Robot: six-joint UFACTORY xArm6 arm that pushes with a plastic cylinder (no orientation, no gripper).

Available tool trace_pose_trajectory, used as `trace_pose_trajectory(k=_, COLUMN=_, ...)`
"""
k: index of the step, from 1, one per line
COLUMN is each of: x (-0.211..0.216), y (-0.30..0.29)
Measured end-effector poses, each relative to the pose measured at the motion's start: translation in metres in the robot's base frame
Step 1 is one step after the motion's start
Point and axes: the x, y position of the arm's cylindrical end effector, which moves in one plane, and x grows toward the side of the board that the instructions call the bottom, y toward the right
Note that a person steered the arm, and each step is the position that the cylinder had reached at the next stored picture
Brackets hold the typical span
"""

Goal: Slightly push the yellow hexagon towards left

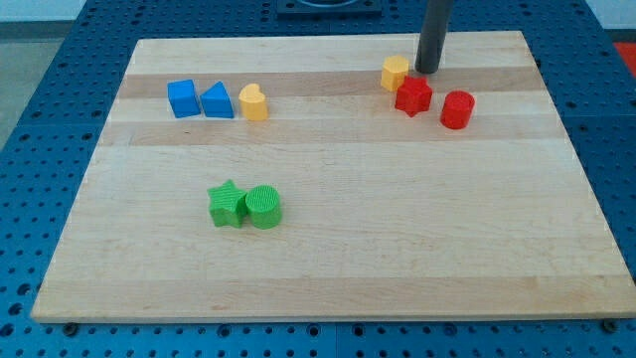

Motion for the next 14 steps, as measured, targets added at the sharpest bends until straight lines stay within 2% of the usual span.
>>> trace_pose_trajectory(k=3, x=0.015, y=-0.030)
trace_pose_trajectory(k=7, x=0.068, y=-0.093)
trace_pose_trajectory(k=9, x=0.036, y=-0.038)
trace_pose_trajectory(k=11, x=0.026, y=-0.042)
trace_pose_trajectory(k=14, x=0.047, y=-0.078)
